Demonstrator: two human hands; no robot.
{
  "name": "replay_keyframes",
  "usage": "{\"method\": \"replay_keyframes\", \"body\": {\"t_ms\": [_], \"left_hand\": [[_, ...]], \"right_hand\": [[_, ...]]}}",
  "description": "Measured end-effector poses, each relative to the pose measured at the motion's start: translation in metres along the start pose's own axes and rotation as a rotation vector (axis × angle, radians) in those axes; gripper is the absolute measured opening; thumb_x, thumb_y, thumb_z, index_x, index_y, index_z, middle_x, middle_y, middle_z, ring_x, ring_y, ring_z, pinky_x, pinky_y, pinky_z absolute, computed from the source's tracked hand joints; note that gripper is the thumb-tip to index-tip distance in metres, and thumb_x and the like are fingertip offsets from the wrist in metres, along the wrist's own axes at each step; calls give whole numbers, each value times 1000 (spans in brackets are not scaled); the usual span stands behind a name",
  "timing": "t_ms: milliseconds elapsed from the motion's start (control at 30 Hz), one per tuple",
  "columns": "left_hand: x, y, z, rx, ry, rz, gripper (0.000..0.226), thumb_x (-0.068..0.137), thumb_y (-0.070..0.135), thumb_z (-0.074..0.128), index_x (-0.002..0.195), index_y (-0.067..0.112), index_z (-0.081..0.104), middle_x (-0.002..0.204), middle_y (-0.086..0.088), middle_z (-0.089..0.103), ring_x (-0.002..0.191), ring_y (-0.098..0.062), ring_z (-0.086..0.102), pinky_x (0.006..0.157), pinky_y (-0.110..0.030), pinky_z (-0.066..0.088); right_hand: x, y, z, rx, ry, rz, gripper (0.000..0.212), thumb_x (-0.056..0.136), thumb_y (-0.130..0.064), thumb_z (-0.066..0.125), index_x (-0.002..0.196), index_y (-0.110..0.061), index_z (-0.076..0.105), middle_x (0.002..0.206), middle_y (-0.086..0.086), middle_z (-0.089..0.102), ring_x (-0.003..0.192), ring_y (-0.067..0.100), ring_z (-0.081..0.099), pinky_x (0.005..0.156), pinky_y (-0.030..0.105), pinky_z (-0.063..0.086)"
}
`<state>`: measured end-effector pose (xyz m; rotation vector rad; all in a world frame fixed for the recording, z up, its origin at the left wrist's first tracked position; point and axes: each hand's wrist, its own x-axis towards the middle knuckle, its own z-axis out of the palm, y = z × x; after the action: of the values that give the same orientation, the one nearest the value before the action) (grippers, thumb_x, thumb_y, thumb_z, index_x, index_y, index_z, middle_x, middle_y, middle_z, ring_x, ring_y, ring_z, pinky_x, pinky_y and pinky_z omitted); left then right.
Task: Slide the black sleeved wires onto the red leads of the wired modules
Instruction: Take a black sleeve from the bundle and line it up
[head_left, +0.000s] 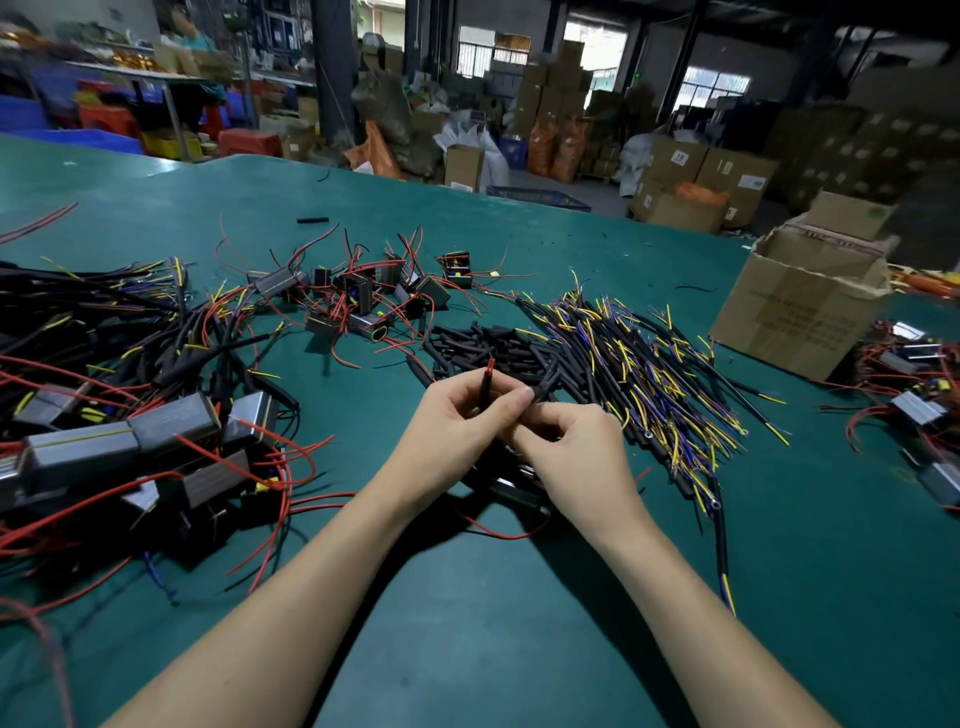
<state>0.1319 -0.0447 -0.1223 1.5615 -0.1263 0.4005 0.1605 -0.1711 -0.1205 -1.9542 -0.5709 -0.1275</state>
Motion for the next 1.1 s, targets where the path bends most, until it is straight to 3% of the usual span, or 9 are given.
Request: {"method": "replay_keyframes", "body": {"t_ms": [67,233,333,633,733,833,933,1000,1100], "left_hand": [[1,0,-2,5,18,6,11,90,10,61,88,0,66,82,-9,68,74,-11,59,72,-24,49],[1,0,-1,40,0,31,9,90,10,62,85,4,67,75,3,67,69,0,58,68,-12,45],[0,2,0,38,-21,37,12,91,9,61,88,-1,66,77,-1,68,71,-3,60,69,-13,46],[0,2,-1,167,-72,11,13,90,15,62,78,13,65,73,0,65,72,-14,56,70,-27,44],[0,2,-1,242,-86,28,20,90,14,63,71,19,62,66,8,61,66,-10,49,65,-24,40],[-1,3,-1,281,-80,36,21,90,13,64,70,22,61,59,19,59,61,2,50,64,-13,41],[-2,6,-1,266,-55,77,3,88,14,66,85,14,68,74,6,68,71,-1,57,73,-16,46],[-3,9,3,203,-6,92,12,86,13,68,98,10,68,87,-8,72,78,-8,60,80,-22,48],[-3,12,10,146,39,111,9,85,8,68,94,8,70,87,-6,73,78,-8,64,79,-21,51]], "right_hand": [[5,2,-10,25,5,60,3,77,-17,76,74,-16,76,64,-6,71,58,-1,59,58,14,45],[12,4,-29,422,-22,134,10,85,-12,69,93,-16,71,74,-4,70,62,5,59,60,17,46],[8,1,-23,472,-15,119,9,87,-12,66,87,-16,74,74,-3,69,63,8,57,62,21,43],[8,-4,-19,694,89,179,11,90,-3,58,81,-6,65,62,-3,57,56,6,48,59,19,42],[8,-3,-18,754,124,206,15,92,-1,56,79,-5,63,57,-4,53,53,4,46,55,14,41],[9,-1,-16,722,157,185,15,92,-2,56,79,-5,63,55,-4,51,52,5,45,52,14,39],[10,0,-17,610,166,162,13,91,-6,58,80,-6,65,55,-3,52,52,7,45,54,17,39],[10,2,-16,596,175,177,12,92,-7,59,82,-6,65,57,-4,55,53,6,48,59,20,42],[9,1,-13,597,181,181,11,92,-9,58,84,-6,65,61,-3,58,56,6,51,63,23,45]]}}
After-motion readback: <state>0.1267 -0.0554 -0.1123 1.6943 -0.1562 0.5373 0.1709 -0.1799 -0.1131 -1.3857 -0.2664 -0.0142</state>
